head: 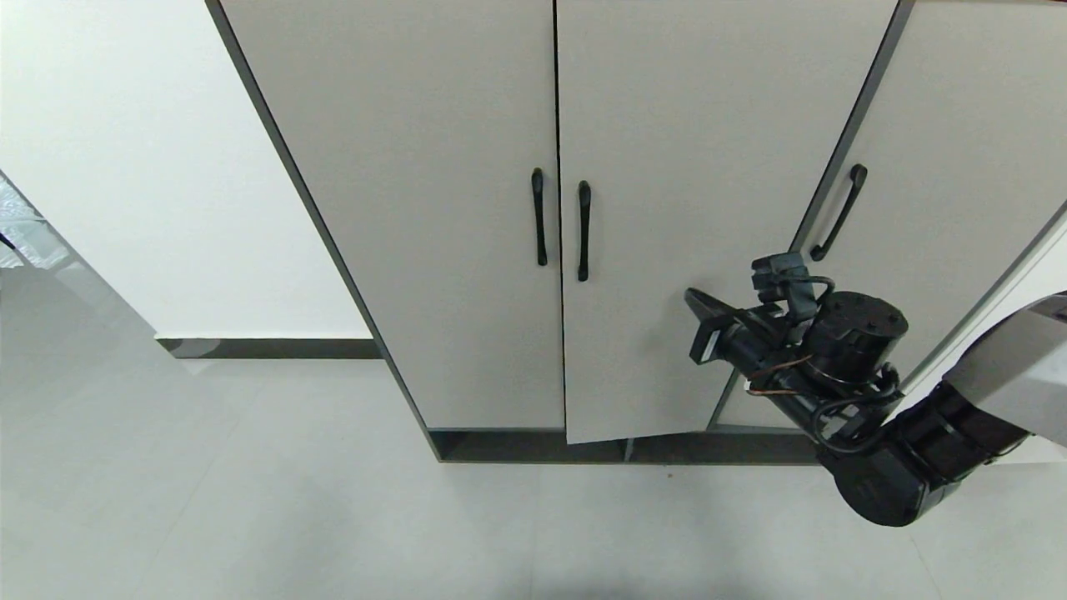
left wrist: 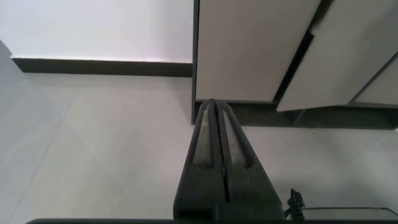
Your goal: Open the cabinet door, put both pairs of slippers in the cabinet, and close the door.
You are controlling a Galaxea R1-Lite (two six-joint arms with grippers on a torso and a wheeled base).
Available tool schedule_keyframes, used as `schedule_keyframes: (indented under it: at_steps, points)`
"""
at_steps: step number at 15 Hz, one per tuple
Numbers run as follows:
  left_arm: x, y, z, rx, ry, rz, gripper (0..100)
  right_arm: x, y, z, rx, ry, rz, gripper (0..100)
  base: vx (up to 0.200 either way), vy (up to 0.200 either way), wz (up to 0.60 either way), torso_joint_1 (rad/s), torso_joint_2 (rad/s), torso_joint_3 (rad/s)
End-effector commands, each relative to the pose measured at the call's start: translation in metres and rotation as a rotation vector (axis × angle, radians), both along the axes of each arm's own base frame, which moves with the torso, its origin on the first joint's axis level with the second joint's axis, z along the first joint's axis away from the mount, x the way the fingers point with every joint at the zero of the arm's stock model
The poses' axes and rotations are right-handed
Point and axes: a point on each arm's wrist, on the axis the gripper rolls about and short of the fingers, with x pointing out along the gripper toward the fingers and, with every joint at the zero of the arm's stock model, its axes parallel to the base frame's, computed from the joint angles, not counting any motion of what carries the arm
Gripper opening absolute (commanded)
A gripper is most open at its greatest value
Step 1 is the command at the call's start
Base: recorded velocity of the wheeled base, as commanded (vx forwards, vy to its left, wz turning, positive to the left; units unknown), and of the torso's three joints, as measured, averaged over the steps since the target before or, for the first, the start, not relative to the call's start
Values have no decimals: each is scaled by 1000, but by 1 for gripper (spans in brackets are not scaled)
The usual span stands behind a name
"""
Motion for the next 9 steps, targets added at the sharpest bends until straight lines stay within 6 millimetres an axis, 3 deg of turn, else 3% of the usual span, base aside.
schedule_keyframes:
  at_steps: [1, 9]
  points:
    - [0, 0, 0, 0, 1, 1, 0, 2, 7, -4, -11, 1, 11, 0, 0, 0, 0, 0, 0, 0]
    - [0, 0, 0, 0, 1, 1, 0, 27, 17, 4, -40, -12, -128, 0, 0, 0, 0, 0, 0, 0]
